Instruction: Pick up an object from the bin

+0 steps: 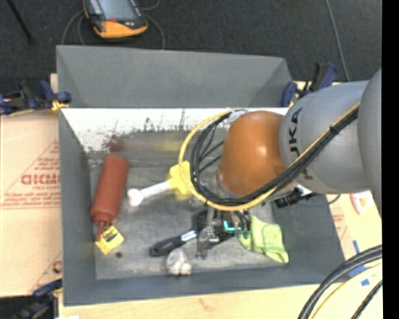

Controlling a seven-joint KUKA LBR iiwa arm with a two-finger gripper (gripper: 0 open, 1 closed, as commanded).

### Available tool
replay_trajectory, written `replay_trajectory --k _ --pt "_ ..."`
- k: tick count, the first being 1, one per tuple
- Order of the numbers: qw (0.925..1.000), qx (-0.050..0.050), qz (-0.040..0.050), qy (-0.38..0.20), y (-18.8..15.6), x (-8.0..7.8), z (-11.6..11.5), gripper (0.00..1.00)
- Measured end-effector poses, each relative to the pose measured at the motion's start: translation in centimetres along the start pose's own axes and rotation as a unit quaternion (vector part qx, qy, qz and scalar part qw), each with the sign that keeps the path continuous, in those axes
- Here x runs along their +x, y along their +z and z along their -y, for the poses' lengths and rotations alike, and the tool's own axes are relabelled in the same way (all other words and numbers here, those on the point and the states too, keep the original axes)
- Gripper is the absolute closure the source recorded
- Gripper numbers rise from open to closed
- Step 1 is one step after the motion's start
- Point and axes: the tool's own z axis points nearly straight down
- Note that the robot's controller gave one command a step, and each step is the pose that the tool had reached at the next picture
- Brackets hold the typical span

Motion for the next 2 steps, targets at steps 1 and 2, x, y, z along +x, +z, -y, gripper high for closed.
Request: replay_trajectory --k 1,2 --pt "1.0000 0.000 0.0034 0.001 -0.3 -0.2 0.0 0.00" --pt "0.9997 0.001 0.0064 -0.022 6.2 -0.1 -0.5 1.00"
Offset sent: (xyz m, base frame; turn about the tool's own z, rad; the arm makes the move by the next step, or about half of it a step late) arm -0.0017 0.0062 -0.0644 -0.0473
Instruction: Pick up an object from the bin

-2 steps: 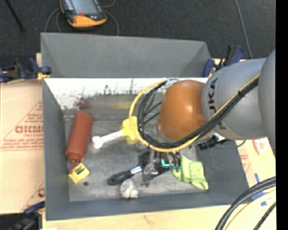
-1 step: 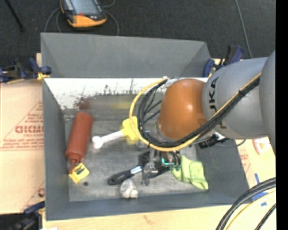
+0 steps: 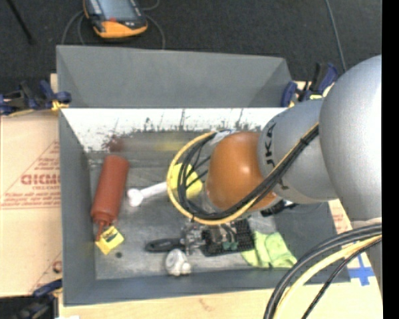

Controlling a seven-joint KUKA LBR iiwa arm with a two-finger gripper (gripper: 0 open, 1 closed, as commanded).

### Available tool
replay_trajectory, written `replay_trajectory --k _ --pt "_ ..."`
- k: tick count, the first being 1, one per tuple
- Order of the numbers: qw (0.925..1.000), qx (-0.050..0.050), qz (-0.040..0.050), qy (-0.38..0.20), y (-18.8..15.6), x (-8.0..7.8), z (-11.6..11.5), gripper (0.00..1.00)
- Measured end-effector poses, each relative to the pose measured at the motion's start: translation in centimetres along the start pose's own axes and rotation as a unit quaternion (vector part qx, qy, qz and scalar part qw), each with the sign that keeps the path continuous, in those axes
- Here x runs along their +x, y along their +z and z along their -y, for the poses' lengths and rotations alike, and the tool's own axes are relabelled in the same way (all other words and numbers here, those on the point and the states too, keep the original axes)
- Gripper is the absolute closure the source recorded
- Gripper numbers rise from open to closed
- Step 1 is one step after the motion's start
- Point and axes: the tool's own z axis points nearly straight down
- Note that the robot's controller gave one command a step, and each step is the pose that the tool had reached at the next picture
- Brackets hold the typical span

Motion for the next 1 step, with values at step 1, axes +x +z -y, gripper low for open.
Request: replay_trajectory --k 1 --pt "1.0000 0.000 0.0000 0.000 0.00 0.00 0.00 1.00"
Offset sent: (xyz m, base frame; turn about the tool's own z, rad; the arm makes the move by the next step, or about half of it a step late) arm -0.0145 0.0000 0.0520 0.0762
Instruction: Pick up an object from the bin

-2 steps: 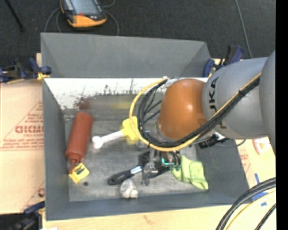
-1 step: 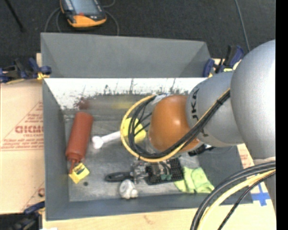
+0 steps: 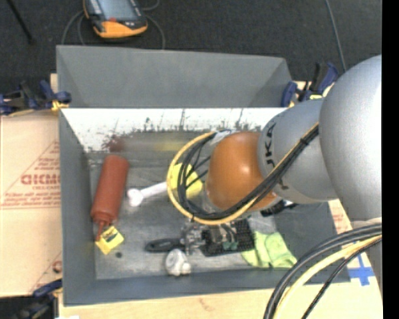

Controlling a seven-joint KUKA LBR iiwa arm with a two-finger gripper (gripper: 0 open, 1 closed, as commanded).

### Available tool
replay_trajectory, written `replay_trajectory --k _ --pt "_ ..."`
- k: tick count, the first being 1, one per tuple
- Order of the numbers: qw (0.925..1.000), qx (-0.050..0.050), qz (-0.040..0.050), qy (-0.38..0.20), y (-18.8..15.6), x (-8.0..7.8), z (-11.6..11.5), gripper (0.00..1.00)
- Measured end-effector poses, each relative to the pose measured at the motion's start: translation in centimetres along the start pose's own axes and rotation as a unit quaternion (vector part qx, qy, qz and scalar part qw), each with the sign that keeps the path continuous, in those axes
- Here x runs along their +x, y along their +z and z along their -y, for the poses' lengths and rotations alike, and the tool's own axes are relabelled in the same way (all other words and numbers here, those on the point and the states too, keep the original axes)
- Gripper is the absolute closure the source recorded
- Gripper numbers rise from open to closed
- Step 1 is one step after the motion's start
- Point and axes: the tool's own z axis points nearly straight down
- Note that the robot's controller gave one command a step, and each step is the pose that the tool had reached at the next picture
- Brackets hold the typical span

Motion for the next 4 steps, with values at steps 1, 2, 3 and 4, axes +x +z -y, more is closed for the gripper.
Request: replay_trajectory --k 1,2,3,4 --pt "0.9997 0.000 -0.0037 0.023 -3.0 1.0 0.0 1.00" --pt "1.0000 0.000 -0.0013 -0.006 -1.0 -0.2 4.9 1.00" --pt "1.0000 0.002 -0.0033 -0.001 -1.1 0.3 6.5 1.00" --pt "1.0000 0.001 -0.0062 0.001 -6.9 -0.1 5.8 1.00"
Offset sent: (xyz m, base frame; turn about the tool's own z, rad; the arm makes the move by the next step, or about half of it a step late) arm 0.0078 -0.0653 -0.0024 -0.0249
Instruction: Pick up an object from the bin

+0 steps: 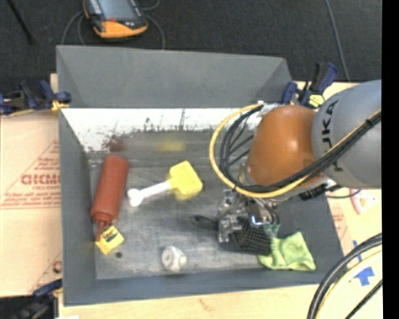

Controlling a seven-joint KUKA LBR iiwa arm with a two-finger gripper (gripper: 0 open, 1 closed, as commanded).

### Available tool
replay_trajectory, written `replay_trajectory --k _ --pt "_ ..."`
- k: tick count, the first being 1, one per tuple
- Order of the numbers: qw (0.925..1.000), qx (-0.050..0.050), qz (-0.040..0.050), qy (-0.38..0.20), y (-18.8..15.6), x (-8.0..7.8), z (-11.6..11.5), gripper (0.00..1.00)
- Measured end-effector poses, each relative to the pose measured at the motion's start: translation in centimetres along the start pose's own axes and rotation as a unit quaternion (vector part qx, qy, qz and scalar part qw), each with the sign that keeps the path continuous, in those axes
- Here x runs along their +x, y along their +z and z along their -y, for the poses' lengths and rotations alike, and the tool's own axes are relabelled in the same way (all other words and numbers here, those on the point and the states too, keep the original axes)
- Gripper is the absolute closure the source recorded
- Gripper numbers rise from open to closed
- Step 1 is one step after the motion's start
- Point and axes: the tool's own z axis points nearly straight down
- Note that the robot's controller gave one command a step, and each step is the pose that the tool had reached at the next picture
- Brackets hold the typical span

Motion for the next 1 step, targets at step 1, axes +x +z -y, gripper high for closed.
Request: replay_trajectory --k 1 --pt "0.9997 0.000 0.0035 -0.023 -15.24 0.43 1.92 1.00"
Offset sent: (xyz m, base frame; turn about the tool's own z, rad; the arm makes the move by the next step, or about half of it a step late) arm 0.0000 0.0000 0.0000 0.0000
